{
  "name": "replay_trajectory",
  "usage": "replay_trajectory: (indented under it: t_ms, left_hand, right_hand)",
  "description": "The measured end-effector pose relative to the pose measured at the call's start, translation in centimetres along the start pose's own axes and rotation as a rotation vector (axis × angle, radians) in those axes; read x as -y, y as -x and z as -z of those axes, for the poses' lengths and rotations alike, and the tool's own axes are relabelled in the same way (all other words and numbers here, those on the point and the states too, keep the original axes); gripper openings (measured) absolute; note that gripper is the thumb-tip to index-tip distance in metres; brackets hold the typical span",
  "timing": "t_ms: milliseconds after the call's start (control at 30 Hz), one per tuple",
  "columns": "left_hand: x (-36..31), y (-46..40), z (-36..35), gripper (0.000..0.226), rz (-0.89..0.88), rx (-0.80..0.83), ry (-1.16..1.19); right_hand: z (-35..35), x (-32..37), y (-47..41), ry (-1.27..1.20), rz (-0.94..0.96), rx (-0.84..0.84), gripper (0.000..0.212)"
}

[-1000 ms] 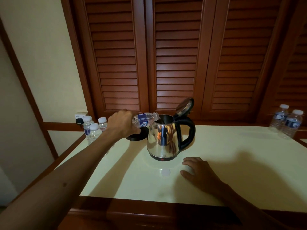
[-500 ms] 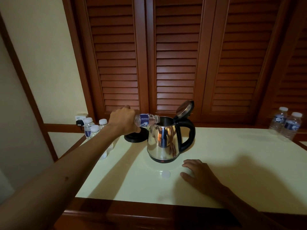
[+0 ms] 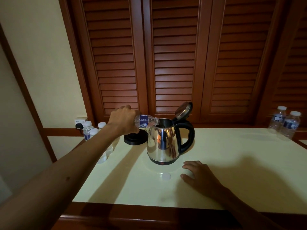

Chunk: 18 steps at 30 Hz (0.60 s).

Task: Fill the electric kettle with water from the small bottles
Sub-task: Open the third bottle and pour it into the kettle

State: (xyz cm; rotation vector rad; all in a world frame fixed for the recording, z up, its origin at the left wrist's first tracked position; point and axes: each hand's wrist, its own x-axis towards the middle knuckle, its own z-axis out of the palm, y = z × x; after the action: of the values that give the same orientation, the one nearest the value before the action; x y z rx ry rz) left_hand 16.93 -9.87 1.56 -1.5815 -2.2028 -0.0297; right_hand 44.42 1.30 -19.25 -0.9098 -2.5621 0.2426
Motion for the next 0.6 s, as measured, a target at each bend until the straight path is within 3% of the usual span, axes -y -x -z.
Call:
replay_trajectory:
  t_ms: [600]
  left_hand:
    - [-1.1, -1.5, 1.1, 0.063, -0.097, -0.077, -0.158]
  right_hand:
    - [0.1, 0.0, 0.1, -0.021, 0.007, -0.023, 0.066]
